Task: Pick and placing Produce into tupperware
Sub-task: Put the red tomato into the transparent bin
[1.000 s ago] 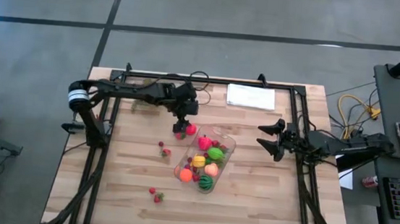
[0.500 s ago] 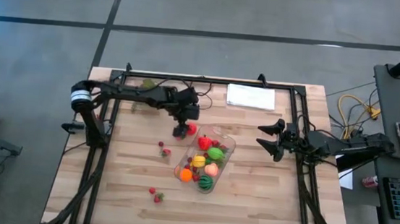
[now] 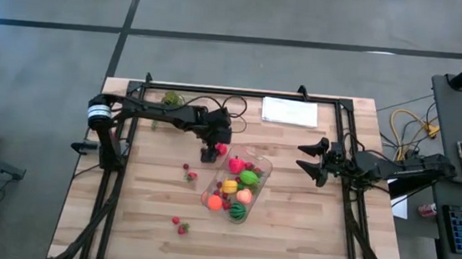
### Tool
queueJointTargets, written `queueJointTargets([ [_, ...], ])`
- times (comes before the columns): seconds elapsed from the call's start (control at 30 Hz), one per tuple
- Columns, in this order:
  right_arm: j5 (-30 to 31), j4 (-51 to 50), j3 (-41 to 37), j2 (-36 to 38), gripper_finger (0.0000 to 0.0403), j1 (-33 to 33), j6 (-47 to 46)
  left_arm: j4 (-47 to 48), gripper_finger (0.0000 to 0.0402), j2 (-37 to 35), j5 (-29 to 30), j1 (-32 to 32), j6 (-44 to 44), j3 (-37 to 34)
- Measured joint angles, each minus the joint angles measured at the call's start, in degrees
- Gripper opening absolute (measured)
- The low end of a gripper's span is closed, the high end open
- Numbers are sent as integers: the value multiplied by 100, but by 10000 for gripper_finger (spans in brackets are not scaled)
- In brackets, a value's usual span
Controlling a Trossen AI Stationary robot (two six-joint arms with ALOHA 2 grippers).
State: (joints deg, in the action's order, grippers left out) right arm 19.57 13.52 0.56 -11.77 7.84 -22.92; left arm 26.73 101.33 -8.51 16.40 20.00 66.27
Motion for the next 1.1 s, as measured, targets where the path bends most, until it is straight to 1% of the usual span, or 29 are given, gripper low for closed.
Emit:
queueJointTargets([
  [0.1, 0, 4, 4, -2, 328, 0, 0, 65, 247, 183, 38, -39, -14, 5],
  [0.17, -2, 2, 4, 2, 328, 2, 0, 53, 247, 213, 195, -64, -16, 36],
  [0.37, -2, 4, 4, -4, 328, 0, 0, -19, 247, 222, 326, -54, -10, 64],
  [0.47, -2, 4, 4, -4, 328, 0, -1, -140, 247, 266, 484, -61, -8, 34],
  [0.7, -2, 1, 4, -4, 328, 0, 0, -171, 247, 313, 586, -72, -8, 34],
  [0.8, -2, 2, 4, -2, 328, 0, -2, -154, 246, 287, 793, -71, 33, 34],
  [0.9, -2, 2, 4, -2, 328, 0, 0, -129, 239, 281, 940, -69, 37, 48],
  [1.1, -2, 1, 4, -2, 328, 2, 0, -89, 212, 220, 957, -69, 33, 58],
])
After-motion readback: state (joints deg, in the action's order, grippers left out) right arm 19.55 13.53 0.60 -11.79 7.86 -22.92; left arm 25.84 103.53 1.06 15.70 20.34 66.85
